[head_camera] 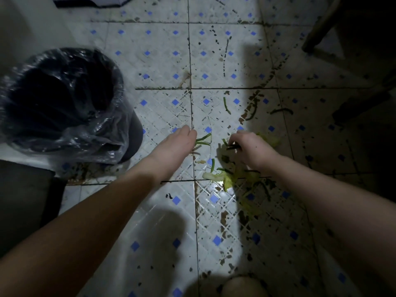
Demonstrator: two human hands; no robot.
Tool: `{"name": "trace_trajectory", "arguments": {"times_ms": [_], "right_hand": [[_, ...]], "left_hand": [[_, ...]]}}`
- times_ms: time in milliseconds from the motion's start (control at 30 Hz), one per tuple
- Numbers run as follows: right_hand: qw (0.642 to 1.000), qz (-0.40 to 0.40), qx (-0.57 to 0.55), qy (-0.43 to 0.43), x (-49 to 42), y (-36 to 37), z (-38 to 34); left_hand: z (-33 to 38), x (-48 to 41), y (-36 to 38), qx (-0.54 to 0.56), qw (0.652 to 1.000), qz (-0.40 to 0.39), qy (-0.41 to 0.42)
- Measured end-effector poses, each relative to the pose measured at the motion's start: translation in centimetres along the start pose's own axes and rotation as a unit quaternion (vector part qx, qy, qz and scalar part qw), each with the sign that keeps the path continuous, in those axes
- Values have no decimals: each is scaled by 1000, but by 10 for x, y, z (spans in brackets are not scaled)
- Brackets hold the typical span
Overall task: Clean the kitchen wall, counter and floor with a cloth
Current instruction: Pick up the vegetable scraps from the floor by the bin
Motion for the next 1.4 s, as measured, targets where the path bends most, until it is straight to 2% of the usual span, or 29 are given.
{"name": "trace_trajectory", "arguments": {"times_ms": [233, 533, 733, 900, 1133, 1400], "right_hand": [[997, 76, -4, -29, -5, -40, -25], [983, 159, 5, -93, -6, -84, -75], [974, 176, 20, -140, -6, -92, -116], [968, 176, 17, -176, -11, -94, -157], [959, 187, 5, -215, -24, -97, -201], [946, 201, -5, -255, -47, -96, -251]], "left_hand": [[-6, 20, -39, -30, 998, 46, -20], [-21, 55, -99, -47, 988, 142, -44], [-46, 90, -125, -91, 975, 191, -71], [-83, 122, -133, -99, 957, 226, -150], [-116, 148, -132, -109, 948, 218, -205], [-135, 160, -129, -105, 949, 193, -227]]}}
Point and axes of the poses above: each hand's wrist, its own x-axis away from the middle knuckle, its own y-axis out of the palm, z = x × y, the point moved 6 cm from there along -x, towards the middle knuckle, and after that the axes turned 1 degree about -x, right-handed, at the moved point
